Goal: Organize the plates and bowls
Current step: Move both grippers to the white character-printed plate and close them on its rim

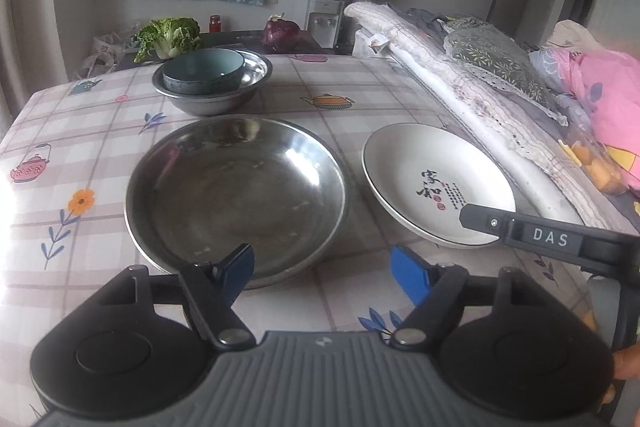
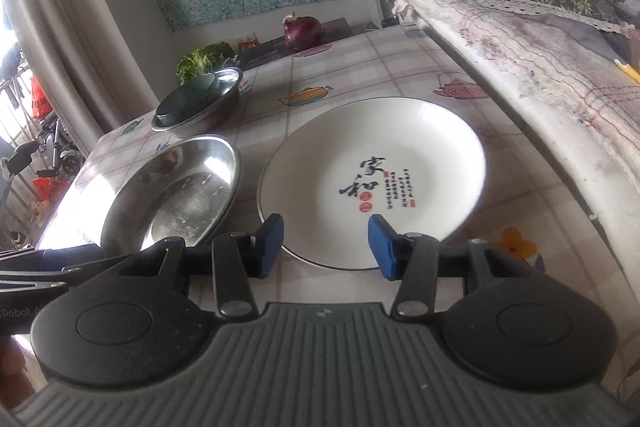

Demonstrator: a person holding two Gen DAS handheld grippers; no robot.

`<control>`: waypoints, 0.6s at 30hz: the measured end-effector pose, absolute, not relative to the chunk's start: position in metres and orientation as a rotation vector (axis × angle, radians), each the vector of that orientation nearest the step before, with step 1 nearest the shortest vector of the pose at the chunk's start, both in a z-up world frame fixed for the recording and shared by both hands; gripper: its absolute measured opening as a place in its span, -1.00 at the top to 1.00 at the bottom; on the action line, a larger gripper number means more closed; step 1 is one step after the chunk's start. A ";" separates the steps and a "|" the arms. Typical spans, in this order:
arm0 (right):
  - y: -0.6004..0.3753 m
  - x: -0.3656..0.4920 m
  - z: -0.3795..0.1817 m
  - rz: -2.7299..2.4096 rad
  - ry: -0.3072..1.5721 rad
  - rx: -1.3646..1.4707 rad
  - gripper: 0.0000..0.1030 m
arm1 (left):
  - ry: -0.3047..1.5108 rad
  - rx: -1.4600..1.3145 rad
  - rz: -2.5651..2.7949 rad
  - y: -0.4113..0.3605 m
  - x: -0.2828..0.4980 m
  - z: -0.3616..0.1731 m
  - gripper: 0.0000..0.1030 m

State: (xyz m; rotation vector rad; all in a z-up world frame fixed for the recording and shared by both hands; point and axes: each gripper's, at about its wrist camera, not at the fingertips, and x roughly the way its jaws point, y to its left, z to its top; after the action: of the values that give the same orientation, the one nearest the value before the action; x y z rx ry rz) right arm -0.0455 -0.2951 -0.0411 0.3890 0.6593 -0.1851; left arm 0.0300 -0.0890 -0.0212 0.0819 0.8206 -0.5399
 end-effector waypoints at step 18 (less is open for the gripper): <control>-0.396 -0.021 -0.049 -0.255 0.643 0.315 0.11 | 0.824 -0.003 -0.479 -0.155 0.031 -0.056 -0.21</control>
State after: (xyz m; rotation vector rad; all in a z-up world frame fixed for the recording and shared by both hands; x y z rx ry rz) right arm -0.0212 -0.3961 -0.0488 0.3148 0.6429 -0.2552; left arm 0.0314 -0.1555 -0.0565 -0.0028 0.8244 -0.4787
